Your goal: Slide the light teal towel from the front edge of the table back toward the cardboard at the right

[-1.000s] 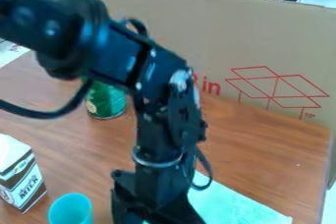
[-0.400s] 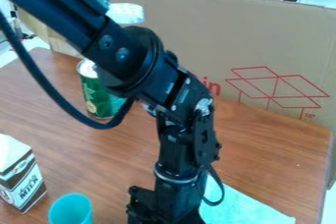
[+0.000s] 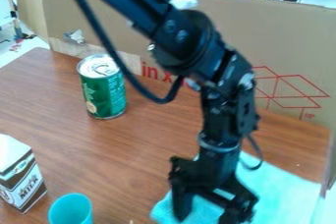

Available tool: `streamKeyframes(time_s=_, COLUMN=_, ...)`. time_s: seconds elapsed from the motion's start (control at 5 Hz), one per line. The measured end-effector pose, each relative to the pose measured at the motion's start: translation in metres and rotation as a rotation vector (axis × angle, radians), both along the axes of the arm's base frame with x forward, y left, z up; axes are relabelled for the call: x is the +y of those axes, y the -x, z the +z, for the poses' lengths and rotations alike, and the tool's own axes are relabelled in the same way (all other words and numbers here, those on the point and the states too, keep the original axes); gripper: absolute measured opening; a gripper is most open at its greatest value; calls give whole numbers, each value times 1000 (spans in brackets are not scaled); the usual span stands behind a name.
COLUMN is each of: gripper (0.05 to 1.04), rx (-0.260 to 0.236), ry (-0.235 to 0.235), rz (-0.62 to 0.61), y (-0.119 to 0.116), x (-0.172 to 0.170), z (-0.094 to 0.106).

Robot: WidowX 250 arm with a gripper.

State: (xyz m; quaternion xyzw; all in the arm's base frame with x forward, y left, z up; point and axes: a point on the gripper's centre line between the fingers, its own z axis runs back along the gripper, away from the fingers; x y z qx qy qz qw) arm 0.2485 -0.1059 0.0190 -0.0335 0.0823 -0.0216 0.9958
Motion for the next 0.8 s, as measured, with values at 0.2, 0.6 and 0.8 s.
streamKeyframes(time_s=0.2, gripper=1001, rx=-35, ry=-6, rz=29, y=-36, x=-10, z=0)
streamKeyframes(time_s=0.6, gripper=1001, rx=-31, ry=-16, rz=114, y=-68, x=-10, z=0)
streamKeyframes(time_s=0.8, gripper=1000, rx=-41, ry=-29, rz=149, y=-66, x=-1, z=2)
